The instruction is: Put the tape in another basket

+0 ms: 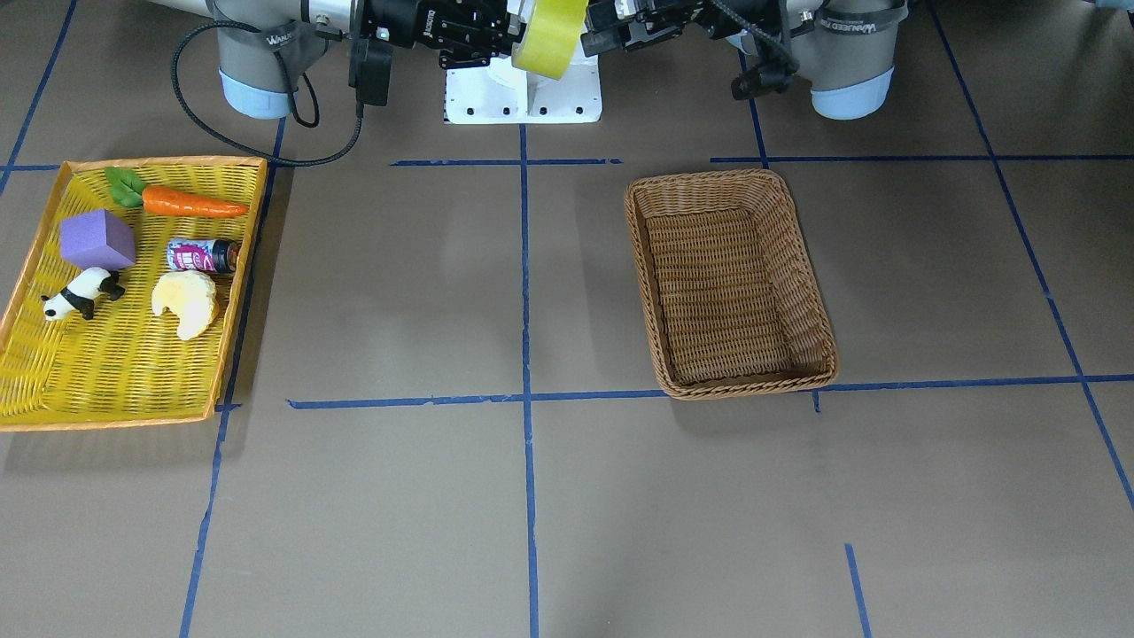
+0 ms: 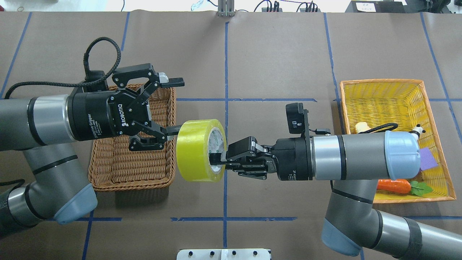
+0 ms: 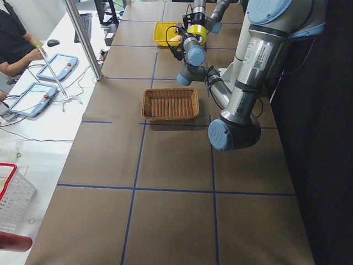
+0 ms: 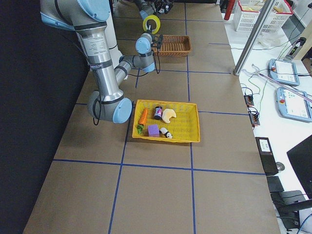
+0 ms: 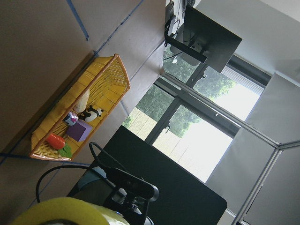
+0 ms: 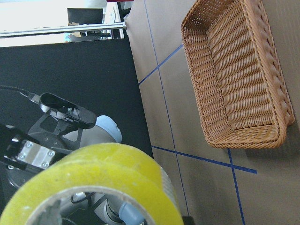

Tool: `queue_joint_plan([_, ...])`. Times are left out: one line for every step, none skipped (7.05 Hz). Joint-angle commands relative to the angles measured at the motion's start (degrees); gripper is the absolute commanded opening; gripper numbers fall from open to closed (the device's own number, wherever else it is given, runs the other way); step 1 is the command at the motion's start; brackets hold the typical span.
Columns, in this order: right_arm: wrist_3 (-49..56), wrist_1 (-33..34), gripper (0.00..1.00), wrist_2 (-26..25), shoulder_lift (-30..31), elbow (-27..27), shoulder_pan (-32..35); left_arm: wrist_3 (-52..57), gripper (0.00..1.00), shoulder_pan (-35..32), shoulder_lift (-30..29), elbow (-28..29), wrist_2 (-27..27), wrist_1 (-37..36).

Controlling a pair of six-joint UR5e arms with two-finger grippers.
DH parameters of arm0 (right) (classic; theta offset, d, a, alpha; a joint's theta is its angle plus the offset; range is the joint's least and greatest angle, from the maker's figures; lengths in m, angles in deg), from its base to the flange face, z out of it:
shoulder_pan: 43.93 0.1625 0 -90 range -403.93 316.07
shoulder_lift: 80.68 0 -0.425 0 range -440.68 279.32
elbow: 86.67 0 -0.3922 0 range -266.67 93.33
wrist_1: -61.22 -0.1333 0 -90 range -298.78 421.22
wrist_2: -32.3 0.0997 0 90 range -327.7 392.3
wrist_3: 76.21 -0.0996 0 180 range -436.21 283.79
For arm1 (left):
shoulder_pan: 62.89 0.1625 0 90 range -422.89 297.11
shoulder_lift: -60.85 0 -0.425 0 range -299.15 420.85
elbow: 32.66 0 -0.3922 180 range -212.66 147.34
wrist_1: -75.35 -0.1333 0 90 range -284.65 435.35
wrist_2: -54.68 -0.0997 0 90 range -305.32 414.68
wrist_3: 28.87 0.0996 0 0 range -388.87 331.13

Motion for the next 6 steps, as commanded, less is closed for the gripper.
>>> queue_joint_plan([0.1, 0.0, 0.02, -0.8, 0.0, 0.1, 0.1, 0.2, 1.0, 1.0, 0.0, 0.0, -0.2, 0.1])
queue_joint_plan([0.1, 0.0, 0.02, -1.1, 0.0, 0.1, 0.1, 0.3, 1.0, 1.6, -0.1, 0.0, -0.2, 0.1])
queue_joint_plan([0.1, 0.0, 0.02, -1.1, 0.0, 0.1, 0.1, 0.3, 1.0, 2.0, -0.3, -0.1, -0.2, 0.1])
queue_joint_plan([0.1, 0.1, 0.02, -1.2, -0.1, 0.2, -0.2, 0.4, 1.0, 2.4, -1.2, -0.1, -0.3, 0.0])
queue_joint_plan([0.1, 0.1, 0.02, -1.2, -0.2, 0.4, -0.4, 0.3, 1.0, 2.4, -1.3, -0.1, -0.2, 0.0])
queue_joint_plan([0.1, 0.1, 0.02, -1.3, -0.2, 0.7, -0.7, 0.3, 1.0, 2.4, -1.3, 0.0, -0.2, 0.0])
